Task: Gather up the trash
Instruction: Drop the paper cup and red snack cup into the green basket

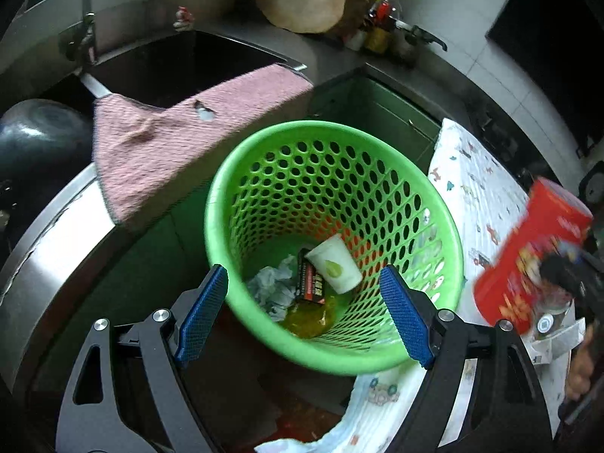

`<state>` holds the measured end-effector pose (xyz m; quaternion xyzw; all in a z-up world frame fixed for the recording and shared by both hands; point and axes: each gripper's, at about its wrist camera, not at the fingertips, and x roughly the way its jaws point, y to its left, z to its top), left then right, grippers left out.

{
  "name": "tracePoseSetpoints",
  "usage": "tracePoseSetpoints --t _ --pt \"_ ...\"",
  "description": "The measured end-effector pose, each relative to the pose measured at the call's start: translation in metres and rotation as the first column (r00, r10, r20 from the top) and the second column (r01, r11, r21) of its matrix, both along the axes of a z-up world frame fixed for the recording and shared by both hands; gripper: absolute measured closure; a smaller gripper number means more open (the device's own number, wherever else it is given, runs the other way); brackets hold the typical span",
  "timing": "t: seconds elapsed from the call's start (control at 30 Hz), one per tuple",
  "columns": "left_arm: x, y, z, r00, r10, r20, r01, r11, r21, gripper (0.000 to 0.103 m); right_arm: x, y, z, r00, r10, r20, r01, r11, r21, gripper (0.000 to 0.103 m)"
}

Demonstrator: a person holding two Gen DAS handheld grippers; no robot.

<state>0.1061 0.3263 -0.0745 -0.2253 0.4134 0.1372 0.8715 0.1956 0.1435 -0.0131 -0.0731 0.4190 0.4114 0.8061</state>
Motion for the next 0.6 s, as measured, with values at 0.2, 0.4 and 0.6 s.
tracePoseSetpoints --t 0.2,0.4,0.6 --pt "-0.016 0.002 0.005 1.0 0.02 0.012 -0.02 1.0 0.013 0.021 0.007 0.027 -0.009 1.0 -0.008 -0.006 0.008 1.0 0.018 0.036" --pt "-0.021 0.001 0.004 1.0 0.019 0.008 -0.02 1.0 0.016 0.021 0.009 0.044 -0.02 0.999 -0.008 -0.043 0.01 0.999 0.035 0.026" --pt "-0.024 0.0 0.002 1.0 0.023 0.004 -0.023 1.0 0.008 0.021 -0.003 0.042 -0.013 1.0 0.015 -0.011 -0.015 1.0 0.024 0.024"
